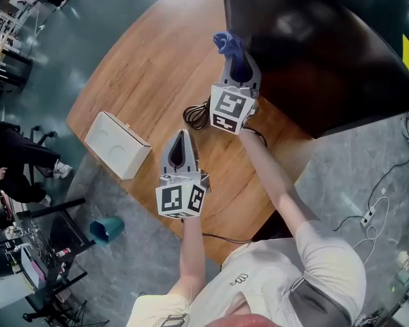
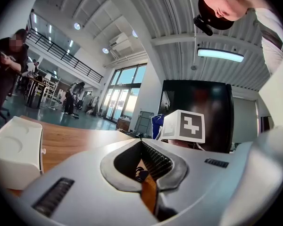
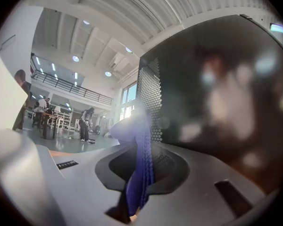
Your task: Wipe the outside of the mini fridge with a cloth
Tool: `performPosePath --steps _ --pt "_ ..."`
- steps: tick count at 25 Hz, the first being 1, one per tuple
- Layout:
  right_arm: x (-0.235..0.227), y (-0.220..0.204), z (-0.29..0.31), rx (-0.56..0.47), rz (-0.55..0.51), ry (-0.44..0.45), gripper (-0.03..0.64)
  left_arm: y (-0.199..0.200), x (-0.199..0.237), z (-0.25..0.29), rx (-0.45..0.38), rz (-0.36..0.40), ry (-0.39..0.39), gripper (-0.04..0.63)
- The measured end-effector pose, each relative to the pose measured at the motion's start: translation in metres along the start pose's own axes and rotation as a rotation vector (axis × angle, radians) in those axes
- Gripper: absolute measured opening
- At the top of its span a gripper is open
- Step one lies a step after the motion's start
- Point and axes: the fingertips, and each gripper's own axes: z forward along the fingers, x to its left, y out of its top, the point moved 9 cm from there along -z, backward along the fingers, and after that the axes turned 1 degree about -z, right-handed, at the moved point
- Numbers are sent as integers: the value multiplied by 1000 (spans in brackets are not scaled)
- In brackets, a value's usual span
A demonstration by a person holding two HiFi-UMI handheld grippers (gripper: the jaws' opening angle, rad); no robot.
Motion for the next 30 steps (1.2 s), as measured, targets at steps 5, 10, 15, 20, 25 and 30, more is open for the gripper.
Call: performPosePath --steps 5,10,15,20,25,30 --pt "-19 4 -20 1 -12 -31 61 4 -8 -2 -10 2 -13 5" --pt "-46 -1 -49 -12 -47 -70 61 2 -19 -1 -14 2 -41 5" --pt "-86 5 -87 -33 -104 -138 61 2 -35 2 -8 7 -78 5" --pt "-123 11 -127 -10 -75 -211 61 1 -50 2 -10 7 -116 5" --pt "-151 15 -152 6 -88 -243 61 -4 -71 5 2 18 -165 5" --pt "-176 16 -175 14 -93 -299 61 -8 -85 9 10 24 -209 5"
